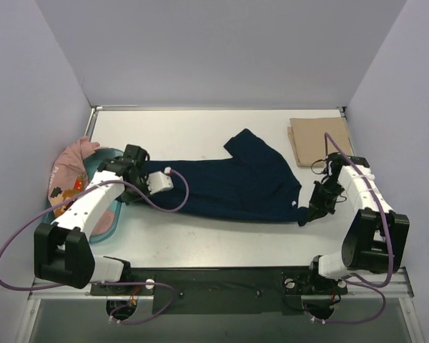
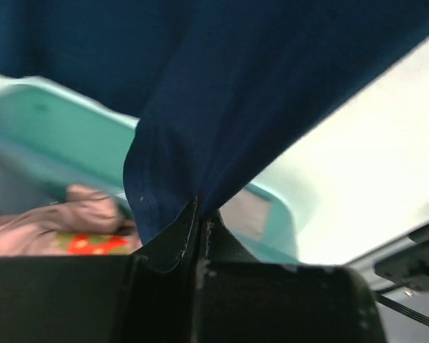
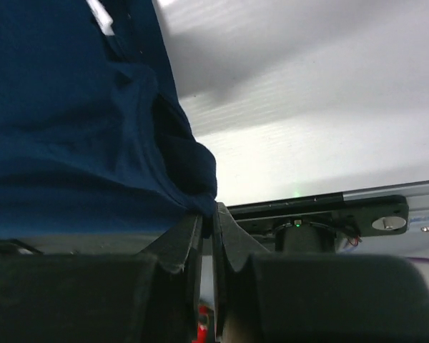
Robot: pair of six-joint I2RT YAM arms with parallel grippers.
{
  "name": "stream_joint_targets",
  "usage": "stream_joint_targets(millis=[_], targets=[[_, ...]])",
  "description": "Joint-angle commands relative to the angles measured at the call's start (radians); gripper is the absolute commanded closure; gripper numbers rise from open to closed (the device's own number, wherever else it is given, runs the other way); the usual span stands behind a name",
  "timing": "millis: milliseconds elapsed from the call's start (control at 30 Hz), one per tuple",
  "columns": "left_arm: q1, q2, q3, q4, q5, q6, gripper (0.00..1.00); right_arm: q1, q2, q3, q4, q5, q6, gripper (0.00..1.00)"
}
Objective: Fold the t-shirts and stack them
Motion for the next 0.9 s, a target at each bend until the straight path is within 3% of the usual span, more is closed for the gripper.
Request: stream_joint_targets(millis=[0,200,433,633,767,800,867], targets=[[-0.009,-0.031,-0.131,-0.057,0.019,0.033,1.0,0.049,0.067,-0.07,-0.074,0.045,0.007,0.99],[-0.01,-0.045,-0.231,-0.034,0.005,0.055,1.0,0.083,0.086,-0.111,-0.092,0.088,0.052,0.91],[-0.013,-0.05,-0.265,-0.054,0.001,0.079,1.0,0.158,0.193,-0.085,-0.158,0.131,0.076,0.91],[-0.018,-0.047,-0.265,-0.112,0.068,0.081,1.0,0.343,0.27,-0.033,-0.261,0.177,0.125,0.9],[-0.018,-0.041,-0.264,-0.145,0.068,0.096,1.0,0.367,0.301,0.001,-0.316,0.186,0.142,0.97],[-0.019,-0.041,-0.261,-0.166,0.07,0.104,0.95,0.367,0.293,-0.001,-0.318,0.191,0.145,0.98],[-0.02,-0.031,-0.248,-0.206,0.071,0.107,0.67,0.37,0.282,-0.013,-0.326,0.188,0.16,0.96]])
